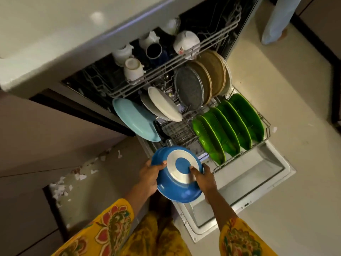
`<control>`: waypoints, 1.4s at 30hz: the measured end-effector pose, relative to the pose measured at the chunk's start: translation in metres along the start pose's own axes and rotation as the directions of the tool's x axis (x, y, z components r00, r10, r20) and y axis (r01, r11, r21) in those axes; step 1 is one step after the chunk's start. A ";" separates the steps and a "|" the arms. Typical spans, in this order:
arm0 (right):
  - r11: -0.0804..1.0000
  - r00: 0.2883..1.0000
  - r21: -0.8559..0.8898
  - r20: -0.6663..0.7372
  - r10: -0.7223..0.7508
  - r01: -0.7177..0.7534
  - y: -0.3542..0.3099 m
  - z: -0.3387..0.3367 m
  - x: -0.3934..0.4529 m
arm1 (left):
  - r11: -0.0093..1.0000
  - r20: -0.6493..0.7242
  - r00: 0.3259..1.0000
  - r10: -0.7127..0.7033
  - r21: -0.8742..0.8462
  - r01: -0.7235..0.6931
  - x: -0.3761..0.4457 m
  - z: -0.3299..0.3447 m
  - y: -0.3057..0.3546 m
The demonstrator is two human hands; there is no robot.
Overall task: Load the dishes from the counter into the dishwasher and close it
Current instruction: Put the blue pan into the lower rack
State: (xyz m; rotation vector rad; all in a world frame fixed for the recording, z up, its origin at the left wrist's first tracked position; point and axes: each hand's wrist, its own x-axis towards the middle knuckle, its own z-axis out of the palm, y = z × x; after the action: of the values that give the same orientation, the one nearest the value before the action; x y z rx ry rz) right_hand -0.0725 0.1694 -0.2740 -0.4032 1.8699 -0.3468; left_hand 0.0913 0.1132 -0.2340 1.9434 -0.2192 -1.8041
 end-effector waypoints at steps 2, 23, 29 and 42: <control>1.000 1.000 0.014 0.013 0.010 -0.010 -0.004 0.004 0.011 | 1.000 -0.002 1.000 0.027 -0.001 -0.027 0.014 0.006 0.001; 1.000 0.999 -0.030 0.042 0.005 -0.003 0.022 0.051 0.086 | 0.977 -0.029 0.984 0.176 0.129 -0.170 0.109 0.021 -0.025; 0.999 1.000 -0.032 0.017 -0.005 0.005 0.045 0.060 0.101 | 0.949 -0.067 0.974 0.217 0.248 -0.195 0.118 0.015 -0.032; 0.969 0.998 -0.249 0.062 0.027 -0.011 -0.004 0.037 0.043 | 0.956 -0.138 0.990 0.022 0.293 0.020 0.113 0.027 -0.038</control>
State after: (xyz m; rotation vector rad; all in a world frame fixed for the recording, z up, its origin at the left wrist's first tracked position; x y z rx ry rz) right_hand -0.0498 0.1455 -0.3204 -0.5584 1.8575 -0.0839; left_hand 0.0714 0.0915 -0.3529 2.2628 -0.4646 -1.7033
